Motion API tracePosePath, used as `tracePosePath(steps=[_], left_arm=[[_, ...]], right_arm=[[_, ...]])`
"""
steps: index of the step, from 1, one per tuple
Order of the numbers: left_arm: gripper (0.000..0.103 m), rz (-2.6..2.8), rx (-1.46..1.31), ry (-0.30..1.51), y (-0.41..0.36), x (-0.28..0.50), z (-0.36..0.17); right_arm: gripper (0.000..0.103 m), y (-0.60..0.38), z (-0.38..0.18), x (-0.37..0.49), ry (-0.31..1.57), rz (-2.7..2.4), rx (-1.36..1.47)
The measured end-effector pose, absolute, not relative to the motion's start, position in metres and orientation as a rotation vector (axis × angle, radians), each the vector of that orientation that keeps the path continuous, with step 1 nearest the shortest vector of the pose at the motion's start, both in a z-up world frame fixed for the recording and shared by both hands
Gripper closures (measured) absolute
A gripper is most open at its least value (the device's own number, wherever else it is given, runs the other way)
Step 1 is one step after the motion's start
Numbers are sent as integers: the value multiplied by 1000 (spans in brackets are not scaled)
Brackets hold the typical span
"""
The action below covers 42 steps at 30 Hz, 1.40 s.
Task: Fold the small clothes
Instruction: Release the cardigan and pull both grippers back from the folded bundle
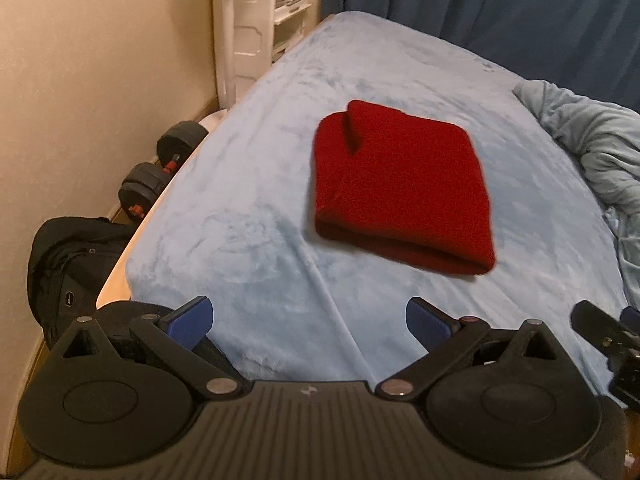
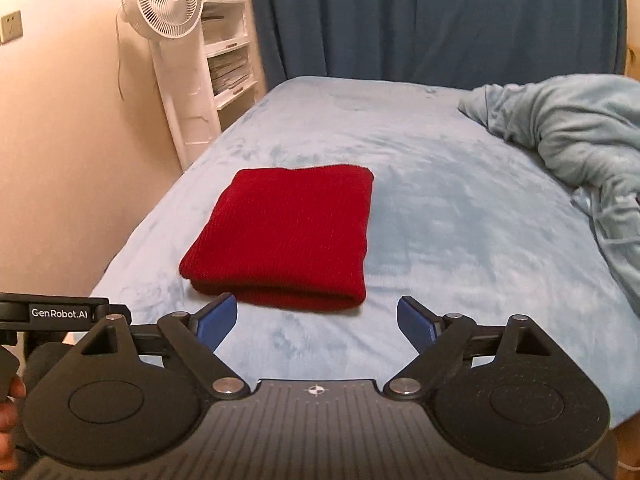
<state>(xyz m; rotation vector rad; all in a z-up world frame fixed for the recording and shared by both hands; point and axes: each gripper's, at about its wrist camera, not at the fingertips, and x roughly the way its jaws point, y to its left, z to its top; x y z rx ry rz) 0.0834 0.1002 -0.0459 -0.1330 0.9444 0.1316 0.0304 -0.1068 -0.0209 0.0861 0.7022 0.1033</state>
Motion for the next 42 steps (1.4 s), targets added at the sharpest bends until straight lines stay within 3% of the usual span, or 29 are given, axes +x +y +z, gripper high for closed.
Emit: tracePosePath(steps=[35,42], left_arm=[[0,138,-117,938,96,71,-38],[0,110,-249,975,108,82,-49]], right_arm=[[15,-117,-27,32,736,86,123],[15,-117,-34,43,761,99,137]])
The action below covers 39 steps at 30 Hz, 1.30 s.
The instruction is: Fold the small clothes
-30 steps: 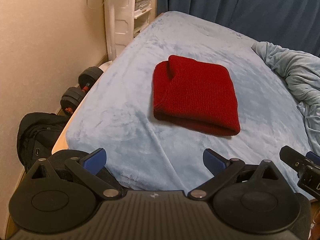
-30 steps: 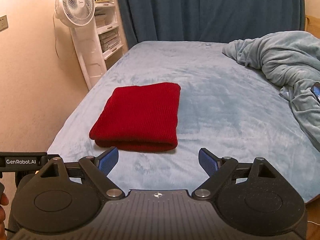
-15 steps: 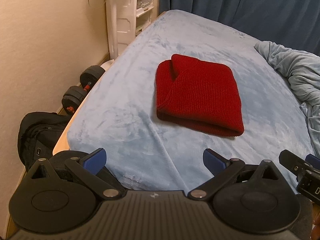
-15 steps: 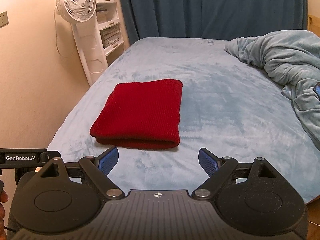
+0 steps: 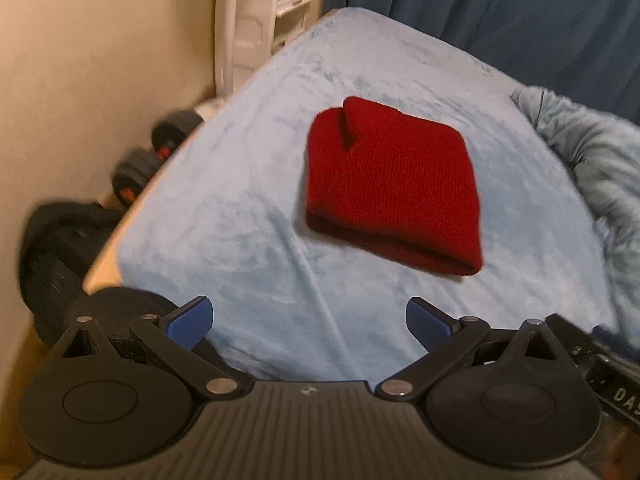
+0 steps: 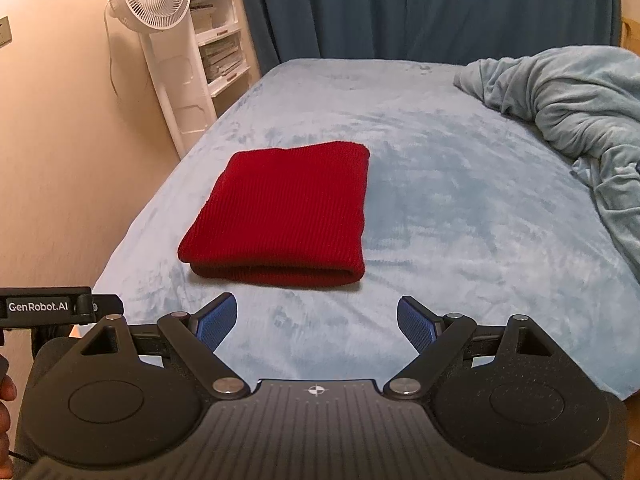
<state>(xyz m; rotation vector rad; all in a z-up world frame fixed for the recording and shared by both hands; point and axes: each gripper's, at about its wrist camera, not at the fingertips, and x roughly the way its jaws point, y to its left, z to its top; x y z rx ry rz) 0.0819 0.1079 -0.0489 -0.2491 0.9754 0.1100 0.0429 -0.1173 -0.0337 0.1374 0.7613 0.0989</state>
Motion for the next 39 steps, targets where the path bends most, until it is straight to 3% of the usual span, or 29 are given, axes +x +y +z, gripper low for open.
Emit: tracePosePath(steps=[10,21,29,31,32,33,35,39], left_arm=[[0,45,-492,988,118,131,-76],[0,135,-688,1124,126,246,-152],[1,203,-855,1160,143,267,-201],[14,155,-890,1156,150,271,-209],[36,122,-914,1139,153,273,-211],[44,105,-947,1134,157,274,-215],[56,117,-994,1131,164,274,-220],[62,29,-849,1177,173,305,-208]], right_arm=[[9,-180,-50,116,846,115,533],[8,-222,-91,351,940,66,523],[8,-203,-169,515,1123,39,504],[9,-196,-185,535,1158,51,521],[15,-192,-192,546,1184,55,519],[20,-189,-196,552,1203,69,527],[66,-185,-205,559,1233,142,601],[81,-182,-194,548,1211,212,443]])
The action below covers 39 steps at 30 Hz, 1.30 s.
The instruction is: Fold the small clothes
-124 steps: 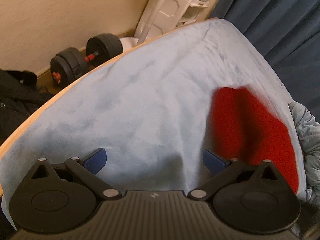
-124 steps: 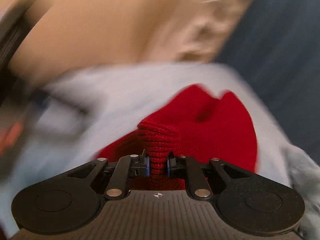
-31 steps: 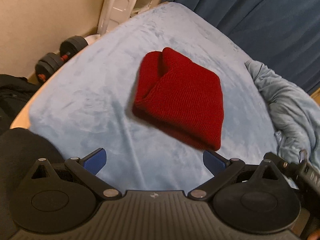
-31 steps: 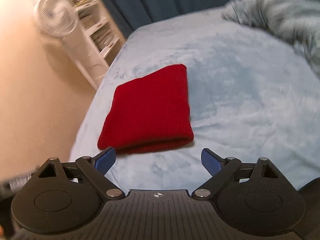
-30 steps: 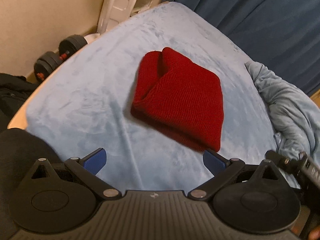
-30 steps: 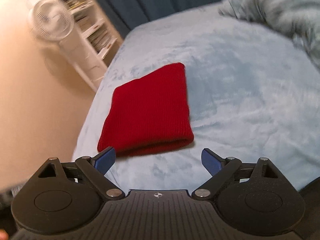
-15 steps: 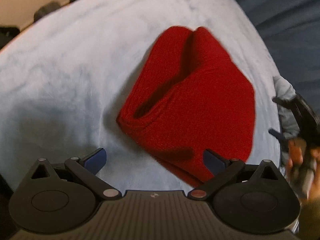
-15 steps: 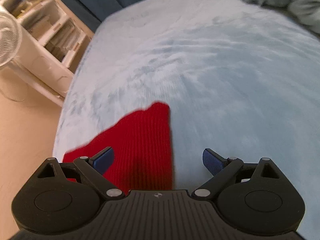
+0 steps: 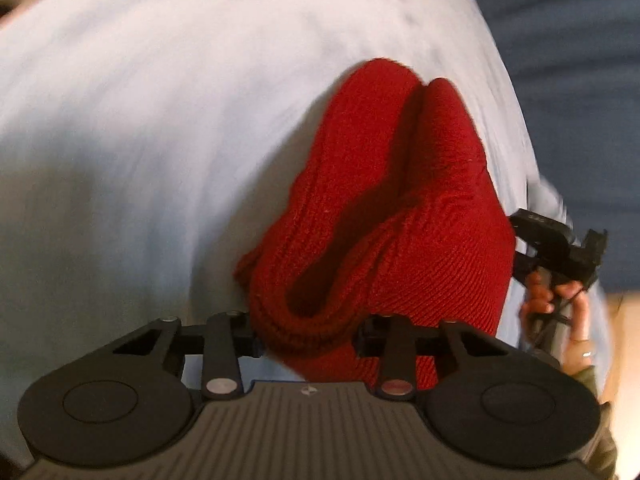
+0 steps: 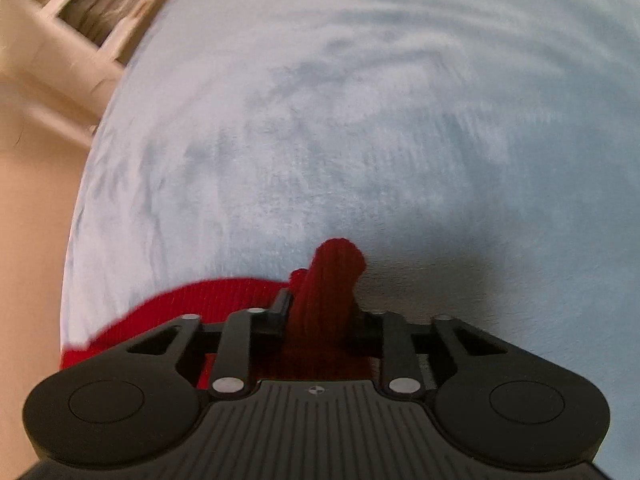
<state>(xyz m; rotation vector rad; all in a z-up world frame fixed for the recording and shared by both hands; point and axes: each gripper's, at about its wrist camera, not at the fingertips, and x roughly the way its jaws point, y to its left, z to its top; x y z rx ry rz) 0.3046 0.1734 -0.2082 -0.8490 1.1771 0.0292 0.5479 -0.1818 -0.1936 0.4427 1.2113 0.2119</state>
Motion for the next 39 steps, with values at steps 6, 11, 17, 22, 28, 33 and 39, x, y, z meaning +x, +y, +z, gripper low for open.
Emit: tracePosePath(steps=[6,11,17,22,28,33,39], left_arm=[[62,-214,-345,1189,164,491,-171],[55,-233,-131,1245,110,574,-167],[9,-30,-21,1136,129,553,-150],[7,26,-73,1068,159,495,-123],[0,0,-65,903,140,330,-78],[0,-22,13,833,93,200,-54],[0,46,6,798,73,120,-38]], right_arm=[[84,-274,-188,420,1116,-58,722],[85,-261,-218,255,989,-207,1083],[76,-238,-208,253,937,-260,975],[45,-249,-193,241,933,-362,913],[19,-215,-106,204,802,-158,499],[3,-167,-38,142,668,-37,177],[1,-138,-19,73,661,-28,89]])
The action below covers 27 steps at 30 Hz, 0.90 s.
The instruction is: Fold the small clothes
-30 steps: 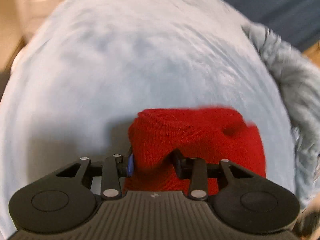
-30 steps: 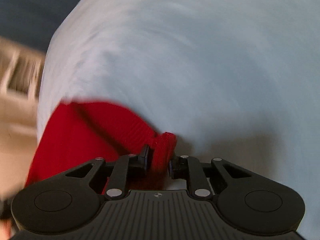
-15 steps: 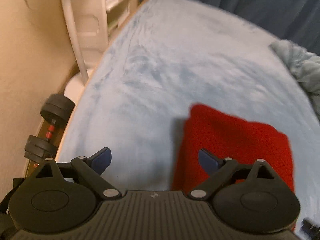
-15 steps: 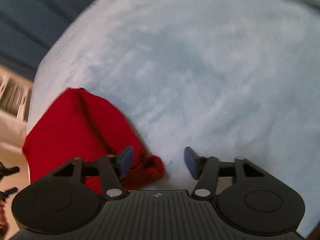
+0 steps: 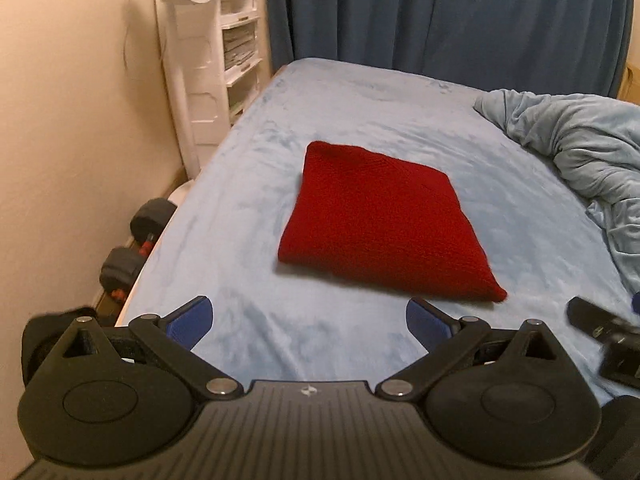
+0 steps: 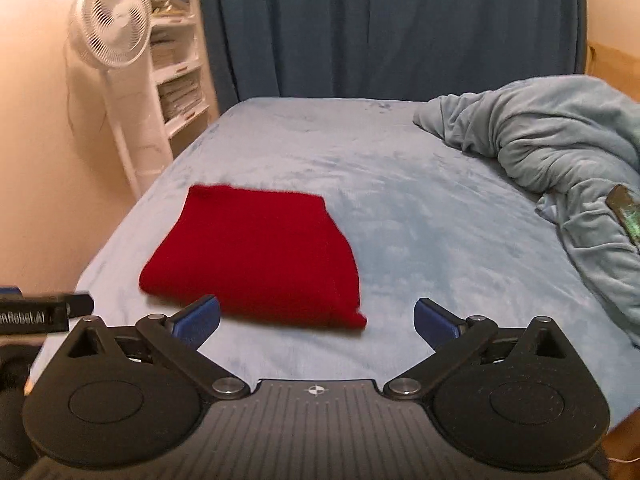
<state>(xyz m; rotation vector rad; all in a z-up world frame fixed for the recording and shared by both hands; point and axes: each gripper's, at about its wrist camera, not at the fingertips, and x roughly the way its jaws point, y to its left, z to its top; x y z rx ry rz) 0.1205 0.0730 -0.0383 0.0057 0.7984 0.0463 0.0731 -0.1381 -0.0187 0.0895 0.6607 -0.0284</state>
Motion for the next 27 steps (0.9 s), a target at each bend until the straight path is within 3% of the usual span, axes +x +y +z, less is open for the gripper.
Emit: tracePosePath(steps=[12,27], left_arm=[[0,77,16,769,71,67,-15],[0,60,50,776,65,61,-16]], right_arm=[[1,-107,-3,3,588,-6,67],[1,-107,-10,2,613,-49,68]])
